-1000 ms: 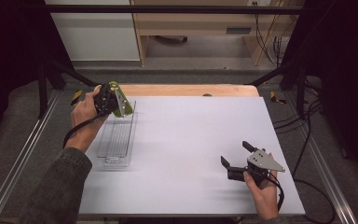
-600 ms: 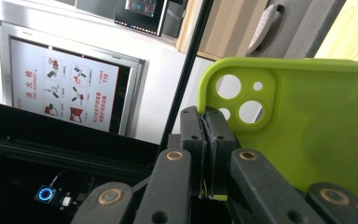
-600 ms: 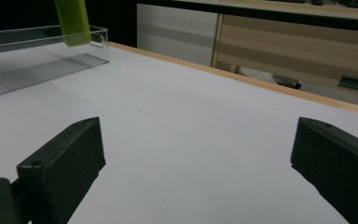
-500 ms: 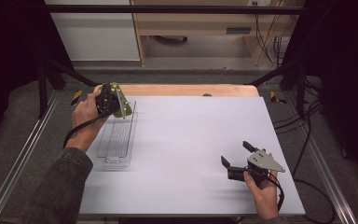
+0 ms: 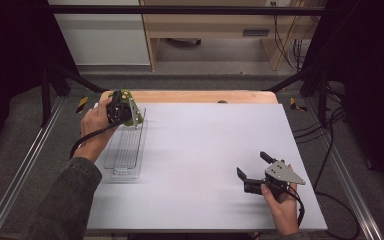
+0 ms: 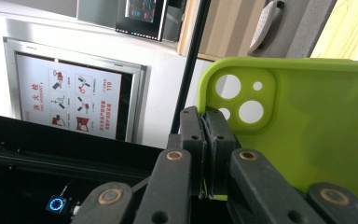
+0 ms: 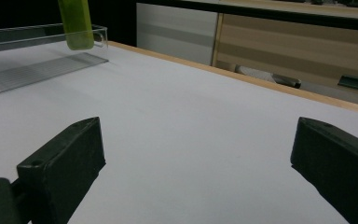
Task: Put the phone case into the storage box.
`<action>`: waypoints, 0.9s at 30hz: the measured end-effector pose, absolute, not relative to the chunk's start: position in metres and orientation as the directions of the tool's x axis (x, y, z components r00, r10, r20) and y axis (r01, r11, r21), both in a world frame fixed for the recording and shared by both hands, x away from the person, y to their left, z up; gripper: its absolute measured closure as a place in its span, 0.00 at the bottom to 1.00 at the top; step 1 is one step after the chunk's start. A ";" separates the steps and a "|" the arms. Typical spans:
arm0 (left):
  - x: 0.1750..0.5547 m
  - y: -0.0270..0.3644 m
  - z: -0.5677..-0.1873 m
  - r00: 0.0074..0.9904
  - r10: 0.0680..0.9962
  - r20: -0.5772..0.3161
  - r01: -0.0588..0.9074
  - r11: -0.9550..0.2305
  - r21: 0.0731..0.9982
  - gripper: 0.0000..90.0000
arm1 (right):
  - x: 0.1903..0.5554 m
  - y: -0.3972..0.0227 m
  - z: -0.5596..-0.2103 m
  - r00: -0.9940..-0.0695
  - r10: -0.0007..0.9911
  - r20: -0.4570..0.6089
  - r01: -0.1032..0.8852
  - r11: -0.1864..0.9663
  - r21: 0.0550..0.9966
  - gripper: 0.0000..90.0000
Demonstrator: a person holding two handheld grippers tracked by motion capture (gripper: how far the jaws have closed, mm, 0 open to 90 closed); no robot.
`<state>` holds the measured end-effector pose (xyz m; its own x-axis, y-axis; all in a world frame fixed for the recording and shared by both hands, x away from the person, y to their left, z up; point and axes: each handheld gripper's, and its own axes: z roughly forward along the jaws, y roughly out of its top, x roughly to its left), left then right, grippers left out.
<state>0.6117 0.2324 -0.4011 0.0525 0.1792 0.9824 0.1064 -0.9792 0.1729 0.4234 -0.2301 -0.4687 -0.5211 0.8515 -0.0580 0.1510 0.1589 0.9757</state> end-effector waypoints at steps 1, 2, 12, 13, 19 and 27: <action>0.613 0.233 -0.401 0.050 0.179 0.983 0.106 -0.979 0.173 0.97 | 0.424 -0.230 -0.469 -0.520 0.853 -0.057 0.152 0.158 0.976 0.03; 0.614 0.233 -0.401 0.050 0.181 0.982 0.108 -0.979 0.175 0.97 | 0.424 -0.231 -0.469 -0.519 0.853 -0.056 0.154 0.157 0.976 0.03; 0.619 0.230 -0.408 0.060 0.152 0.987 0.104 -0.984 0.145 0.97 | 0.424 -0.231 -0.469 -0.516 0.855 -0.059 0.153 0.159 0.975 0.03; 0.619 0.229 -0.409 0.060 0.149 0.987 0.101 -0.985 0.142 0.97 | 0.424 -0.231 -0.469 -0.515 0.855 -0.059 0.152 0.158 0.976 0.03; 0.622 0.227 -0.413 0.064 0.130 0.989 0.100 -0.987 0.124 0.97 | 0.424 -0.231 -0.470 -0.513 0.856 -0.059 0.154 0.159 0.975 0.03; 0.624 0.225 -0.417 0.066 0.106 0.992 0.092 -0.991 0.100 0.97 | 0.425 -0.231 -0.470 -0.512 0.857 -0.061 0.156 0.163 0.974 0.03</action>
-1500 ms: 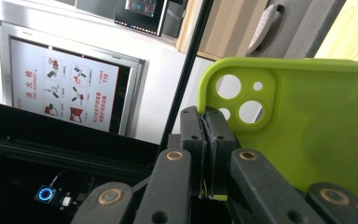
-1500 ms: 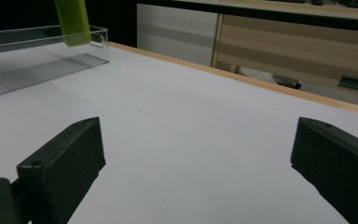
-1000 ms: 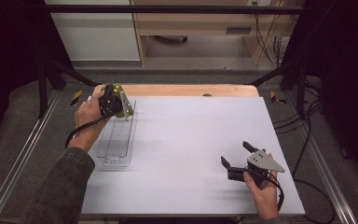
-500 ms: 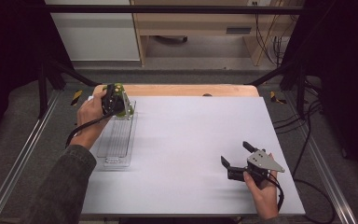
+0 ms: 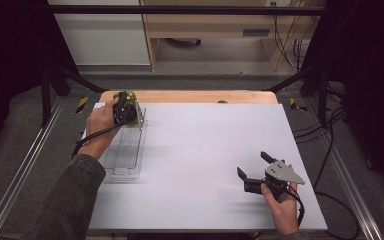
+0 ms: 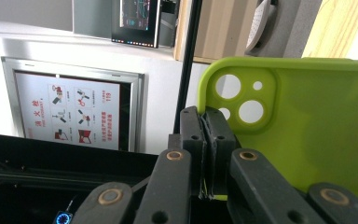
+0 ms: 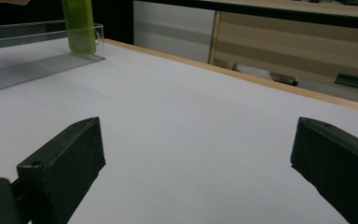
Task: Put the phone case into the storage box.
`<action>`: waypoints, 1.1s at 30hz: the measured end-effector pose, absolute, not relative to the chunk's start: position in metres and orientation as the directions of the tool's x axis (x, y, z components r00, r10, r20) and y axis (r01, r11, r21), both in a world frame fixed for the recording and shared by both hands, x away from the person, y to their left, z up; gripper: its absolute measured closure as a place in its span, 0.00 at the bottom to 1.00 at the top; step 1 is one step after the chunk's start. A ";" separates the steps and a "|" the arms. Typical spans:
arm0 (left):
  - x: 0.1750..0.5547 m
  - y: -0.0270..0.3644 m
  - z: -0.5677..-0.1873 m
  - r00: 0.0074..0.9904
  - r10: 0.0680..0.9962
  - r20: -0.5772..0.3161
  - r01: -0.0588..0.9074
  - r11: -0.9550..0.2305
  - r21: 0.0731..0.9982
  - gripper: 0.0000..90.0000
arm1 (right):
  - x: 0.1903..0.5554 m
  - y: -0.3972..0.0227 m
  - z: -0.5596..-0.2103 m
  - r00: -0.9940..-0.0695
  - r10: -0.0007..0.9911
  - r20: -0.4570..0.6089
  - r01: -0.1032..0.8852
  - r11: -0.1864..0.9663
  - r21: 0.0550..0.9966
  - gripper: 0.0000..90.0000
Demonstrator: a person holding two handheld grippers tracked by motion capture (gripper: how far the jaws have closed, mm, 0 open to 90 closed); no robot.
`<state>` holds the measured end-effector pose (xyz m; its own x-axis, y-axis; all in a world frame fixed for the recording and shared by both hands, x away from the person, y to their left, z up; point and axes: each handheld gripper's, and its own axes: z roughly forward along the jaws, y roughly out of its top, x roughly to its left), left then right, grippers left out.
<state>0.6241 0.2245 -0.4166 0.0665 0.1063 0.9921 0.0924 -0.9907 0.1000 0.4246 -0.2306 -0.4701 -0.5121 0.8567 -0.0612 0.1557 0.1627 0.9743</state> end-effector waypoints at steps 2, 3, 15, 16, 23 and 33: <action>0.625 0.225 -0.417 0.065 0.110 0.992 0.091 -0.990 0.104 0.97 | 0.425 -0.231 -0.470 -0.511 0.857 -0.060 0.156 0.161 0.975 0.03; 0.625 0.226 -0.417 0.066 0.110 0.992 0.095 -0.990 0.104 0.97 | 0.425 -0.231 -0.470 -0.511 0.858 -0.060 0.155 0.161 0.975 0.03; 0.625 0.221 -0.418 0.068 0.106 0.992 0.089 -0.991 0.100 0.97 | 0.425 -0.231 -0.470 -0.508 0.859 -0.061 0.154 0.160 0.975 0.03; 0.625 0.221 -0.418 0.069 0.107 0.992 0.092 -0.991 0.101 0.97 | 0.425 -0.231 -0.470 -0.509 0.859 -0.061 0.154 0.161 0.975 0.03; 0.626 0.221 -0.418 0.072 0.103 0.992 0.092 -0.991 0.096 0.97 | 0.425 -0.231 -0.470 -0.508 0.859 -0.060 0.151 0.157 0.976 0.03; 0.624 0.222 -0.411 0.062 0.123 0.990 0.061 -0.991 0.120 0.77 | 0.424 -0.231 -0.469 -0.506 0.860 -0.057 0.149 0.152 0.977 0.03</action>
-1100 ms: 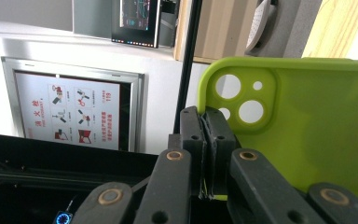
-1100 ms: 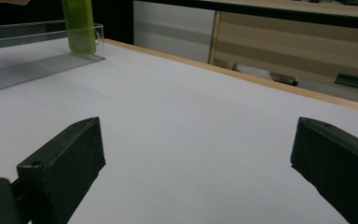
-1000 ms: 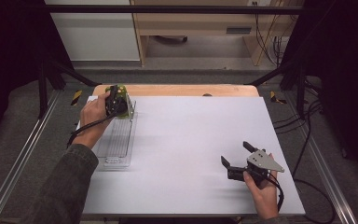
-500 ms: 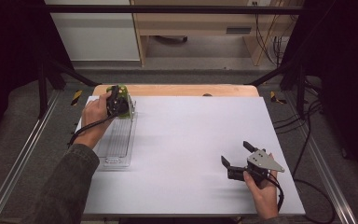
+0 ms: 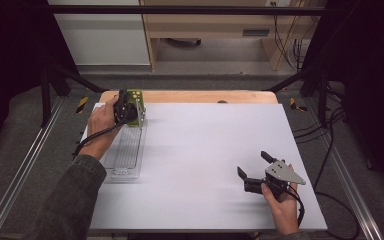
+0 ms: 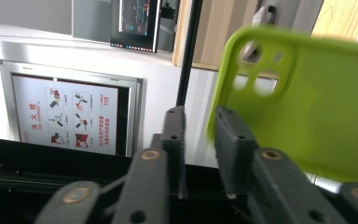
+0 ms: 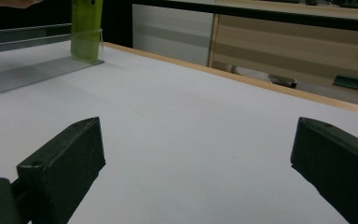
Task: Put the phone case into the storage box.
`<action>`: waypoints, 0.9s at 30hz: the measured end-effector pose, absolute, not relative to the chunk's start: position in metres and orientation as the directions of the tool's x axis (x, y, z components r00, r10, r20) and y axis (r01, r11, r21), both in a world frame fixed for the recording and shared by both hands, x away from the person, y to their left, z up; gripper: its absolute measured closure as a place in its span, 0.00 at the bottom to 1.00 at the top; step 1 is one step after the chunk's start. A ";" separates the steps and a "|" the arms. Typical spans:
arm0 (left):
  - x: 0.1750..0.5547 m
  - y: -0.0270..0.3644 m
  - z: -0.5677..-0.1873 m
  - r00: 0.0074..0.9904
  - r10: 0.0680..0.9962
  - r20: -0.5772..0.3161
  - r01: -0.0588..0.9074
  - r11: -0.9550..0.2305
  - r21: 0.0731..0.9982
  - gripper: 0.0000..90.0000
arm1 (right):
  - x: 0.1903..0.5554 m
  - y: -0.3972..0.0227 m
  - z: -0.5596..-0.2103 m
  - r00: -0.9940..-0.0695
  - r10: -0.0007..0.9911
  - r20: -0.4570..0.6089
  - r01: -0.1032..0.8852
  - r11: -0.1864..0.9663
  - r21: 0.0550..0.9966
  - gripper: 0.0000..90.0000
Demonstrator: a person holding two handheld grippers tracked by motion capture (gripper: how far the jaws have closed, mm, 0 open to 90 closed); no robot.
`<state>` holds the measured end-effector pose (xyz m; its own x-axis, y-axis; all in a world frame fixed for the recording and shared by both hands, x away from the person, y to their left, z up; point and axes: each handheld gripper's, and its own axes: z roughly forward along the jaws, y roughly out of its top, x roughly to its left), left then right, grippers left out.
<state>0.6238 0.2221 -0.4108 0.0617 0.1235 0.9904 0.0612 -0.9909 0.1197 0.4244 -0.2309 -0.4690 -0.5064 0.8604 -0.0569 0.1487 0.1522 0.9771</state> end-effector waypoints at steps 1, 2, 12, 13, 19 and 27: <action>0.624 0.222 -0.409 0.057 0.130 0.990 0.058 -0.990 0.127 0.74 | 0.424 -0.231 -0.469 -0.505 0.861 -0.056 0.147 0.150 0.978 0.03; 0.623 0.223 -0.408 0.054 0.137 0.989 0.061 -0.989 0.134 0.72 | 0.424 -0.231 -0.469 -0.505 0.861 -0.054 0.147 0.148 0.978 0.03; 0.622 0.224 -0.400 0.037 0.204 0.978 0.057 -0.978 0.202 0.58 | 0.423 -0.233 -0.467 -0.502 0.863 -0.051 0.141 0.140 0.980 0.03; 0.622 0.224 -0.400 0.036 0.205 0.978 0.058 -0.977 0.203 0.57 | 0.423 -0.233 -0.467 -0.503 0.863 -0.051 0.140 0.140 0.980 0.03; 0.623 0.223 -0.402 0.039 0.201 0.979 0.058 -0.978 0.198 0.54 | 0.424 -0.233 -0.467 -0.503 0.863 -0.052 0.142 0.142 0.980 0.03; 0.622 0.223 -0.401 0.038 0.227 0.973 0.059 -0.973 0.225 0.48 | 0.424 -0.233 -0.467 -0.503 0.863 -0.053 0.142 0.143 0.980 0.03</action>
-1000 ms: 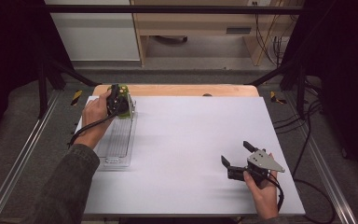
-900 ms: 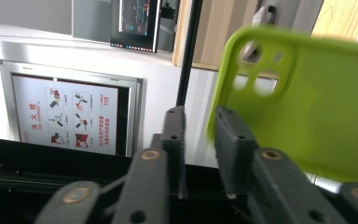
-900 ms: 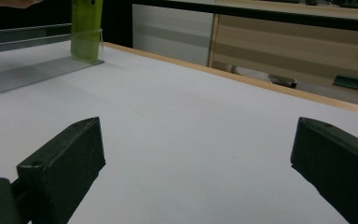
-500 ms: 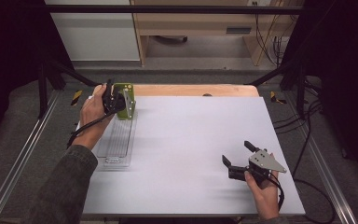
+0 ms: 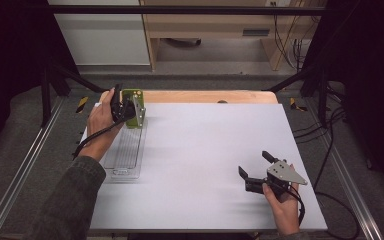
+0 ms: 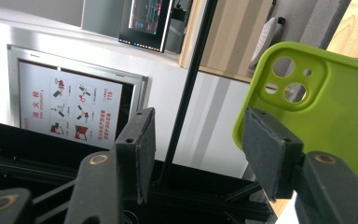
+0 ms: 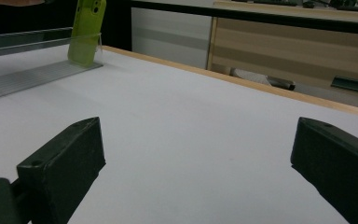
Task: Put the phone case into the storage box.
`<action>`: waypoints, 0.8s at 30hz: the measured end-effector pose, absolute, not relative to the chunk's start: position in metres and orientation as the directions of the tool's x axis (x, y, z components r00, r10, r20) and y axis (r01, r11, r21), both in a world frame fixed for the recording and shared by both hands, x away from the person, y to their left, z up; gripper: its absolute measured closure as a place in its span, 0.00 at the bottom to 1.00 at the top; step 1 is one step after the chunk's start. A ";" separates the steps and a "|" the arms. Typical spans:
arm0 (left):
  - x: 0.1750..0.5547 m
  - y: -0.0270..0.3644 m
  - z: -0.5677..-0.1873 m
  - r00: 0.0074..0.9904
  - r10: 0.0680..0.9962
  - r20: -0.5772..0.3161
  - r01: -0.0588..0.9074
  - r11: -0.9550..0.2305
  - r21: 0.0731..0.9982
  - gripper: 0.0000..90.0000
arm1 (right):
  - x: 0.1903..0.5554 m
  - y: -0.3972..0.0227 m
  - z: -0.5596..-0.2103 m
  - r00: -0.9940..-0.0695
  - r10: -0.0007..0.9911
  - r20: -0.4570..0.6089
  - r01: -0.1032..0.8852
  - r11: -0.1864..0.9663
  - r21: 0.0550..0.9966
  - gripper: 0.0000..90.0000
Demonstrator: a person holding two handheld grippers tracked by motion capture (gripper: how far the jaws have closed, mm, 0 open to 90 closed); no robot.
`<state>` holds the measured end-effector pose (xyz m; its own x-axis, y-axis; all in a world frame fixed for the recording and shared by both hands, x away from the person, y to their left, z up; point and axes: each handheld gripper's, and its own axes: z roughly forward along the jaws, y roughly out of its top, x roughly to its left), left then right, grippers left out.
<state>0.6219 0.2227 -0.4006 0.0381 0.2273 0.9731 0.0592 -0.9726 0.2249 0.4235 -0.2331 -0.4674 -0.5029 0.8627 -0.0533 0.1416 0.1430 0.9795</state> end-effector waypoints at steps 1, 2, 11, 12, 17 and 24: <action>0.622 0.223 -0.400 0.040 0.234 0.971 0.059 -0.971 0.232 0.46 | 0.424 -0.233 -0.467 -0.503 0.863 -0.054 0.142 0.143 0.979 0.03; 0.622 0.222 -0.400 0.038 0.238 0.971 0.061 -0.970 0.235 0.45 | 0.424 -0.233 -0.467 -0.503 0.863 -0.055 0.142 0.145 0.979 0.03; 0.620 0.220 -0.400 0.097 0.269 0.958 0.071 -0.962 0.263 0.31 | 0.424 -0.232 -0.468 -0.505 0.862 -0.053 0.143 0.144 0.979 0.03; 0.620 0.220 -0.400 0.110 0.279 0.954 0.076 -0.959 0.272 0.29 | 0.424 -0.232 -0.468 -0.505 0.862 -0.054 0.143 0.145 0.979 0.03; 0.618 0.220 -0.395 0.163 0.346 0.924 0.097 -0.938 0.334 0.23 | 0.424 -0.232 -0.468 -0.509 0.859 -0.050 0.142 0.141 0.980 0.03; 0.610 0.218 -0.385 0.247 0.467 0.849 0.141 -0.884 0.446 0.13 | 0.423 -0.232 -0.466 -0.509 0.859 -0.047 0.130 0.130 0.983 0.03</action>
